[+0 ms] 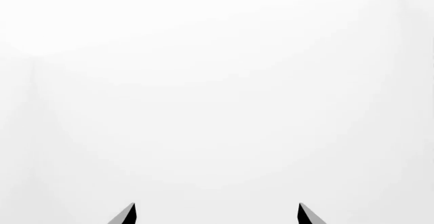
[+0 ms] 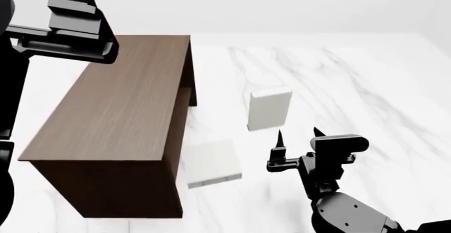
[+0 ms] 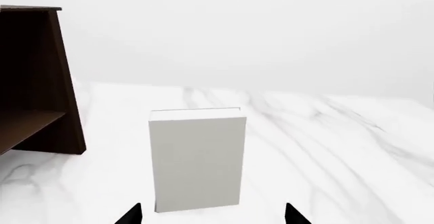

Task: Pick up the book on the right and place it under the cabinet shelf.

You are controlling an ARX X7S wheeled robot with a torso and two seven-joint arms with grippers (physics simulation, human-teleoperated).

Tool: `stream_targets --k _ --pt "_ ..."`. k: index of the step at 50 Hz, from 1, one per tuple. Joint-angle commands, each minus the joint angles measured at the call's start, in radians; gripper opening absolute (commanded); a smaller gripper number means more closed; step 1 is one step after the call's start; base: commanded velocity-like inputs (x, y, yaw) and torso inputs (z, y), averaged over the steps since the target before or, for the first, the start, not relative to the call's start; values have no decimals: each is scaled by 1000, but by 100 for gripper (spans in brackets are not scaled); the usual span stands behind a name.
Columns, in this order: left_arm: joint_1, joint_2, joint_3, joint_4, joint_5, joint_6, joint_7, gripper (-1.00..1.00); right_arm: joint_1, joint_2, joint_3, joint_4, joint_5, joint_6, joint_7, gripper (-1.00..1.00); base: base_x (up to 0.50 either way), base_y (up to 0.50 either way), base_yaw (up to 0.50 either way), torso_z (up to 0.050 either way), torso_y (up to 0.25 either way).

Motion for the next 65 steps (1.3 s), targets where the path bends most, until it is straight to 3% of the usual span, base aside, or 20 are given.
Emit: stream_targets --k 1,34,65 --pt "-7 -2 12 -6 4 7 0 100 -6 1 11 7 -3 8 -3 100 0 0 0 0 -94" --pt "16 -30 8 2 -9 40 -12 100 72 3 18 -51 -47 83 -8 100 0 0 0 0 -95" --pt "62 -57 0 26 -28 80 -32 100 130 -90 44 82 2 188 -167 100 0 0 0 0 -42"
